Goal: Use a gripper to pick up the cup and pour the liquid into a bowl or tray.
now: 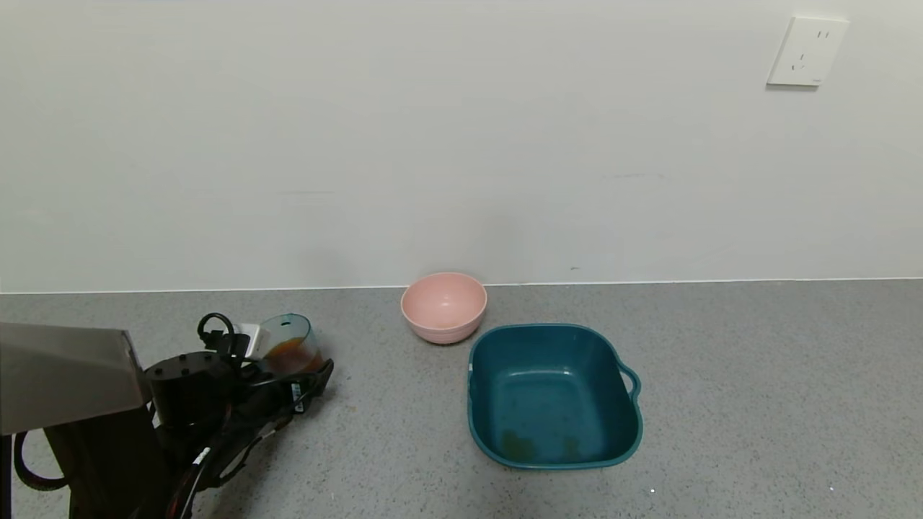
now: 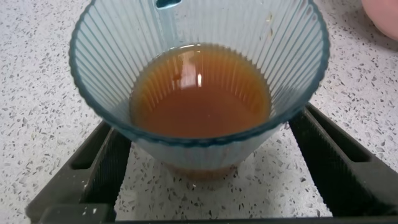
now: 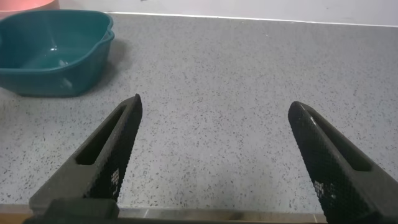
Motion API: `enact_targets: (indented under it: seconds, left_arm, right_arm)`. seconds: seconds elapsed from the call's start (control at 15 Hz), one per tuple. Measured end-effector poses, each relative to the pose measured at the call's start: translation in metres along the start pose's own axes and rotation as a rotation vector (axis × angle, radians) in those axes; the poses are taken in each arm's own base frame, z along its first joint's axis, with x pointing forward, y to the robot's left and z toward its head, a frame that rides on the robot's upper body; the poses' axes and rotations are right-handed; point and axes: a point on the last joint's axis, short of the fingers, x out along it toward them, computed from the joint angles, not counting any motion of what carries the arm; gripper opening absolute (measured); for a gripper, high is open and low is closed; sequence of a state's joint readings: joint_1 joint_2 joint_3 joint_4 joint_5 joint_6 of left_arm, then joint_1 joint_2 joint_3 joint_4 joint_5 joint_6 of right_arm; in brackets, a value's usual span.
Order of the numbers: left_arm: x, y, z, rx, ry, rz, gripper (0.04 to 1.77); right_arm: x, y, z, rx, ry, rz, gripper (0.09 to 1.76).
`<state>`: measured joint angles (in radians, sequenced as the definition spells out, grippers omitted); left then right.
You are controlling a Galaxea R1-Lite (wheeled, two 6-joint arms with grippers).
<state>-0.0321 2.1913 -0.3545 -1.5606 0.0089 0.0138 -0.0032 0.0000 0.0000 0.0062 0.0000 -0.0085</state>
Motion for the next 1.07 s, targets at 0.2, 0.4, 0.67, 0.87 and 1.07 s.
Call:
enact_targets:
  seconds: [0.2, 0.4, 0.67, 0.87, 1.07]
  left_arm:
    - [0.0023, -0.0004, 0.0020, -0.001, -0.012, -0.001, 1.72]
    - [0.0032, -0.0008, 0.0021, -0.001, -0.013, -0.002, 1.72]
    - [0.0032, -0.0011, 0.0005, 0.001, -0.007, -0.005, 1.39]
    - [0.0031, -0.0010, 0.0002, 0.001, -0.006, -0.005, 1.29]
    - [0.0031, -0.0010, 0.0003, 0.000, -0.006, -0.004, 1.28]
  right_arm:
    - [0.0000, 0.0000, 0.0000, 0.000, 0.000, 0.000, 1.71]
    - [0.0000, 0.0000, 0.0000, 0.000, 0.000, 0.000, 1.71]
    - [0.0000, 0.0000, 0.0000, 0.000, 0.000, 0.000, 1.71]
    - [0.0000, 0.0000, 0.0000, 0.000, 0.000, 0.000, 1.71]
    - [0.0000, 0.0000, 0.0000, 0.000, 0.000, 0.000, 1.71]
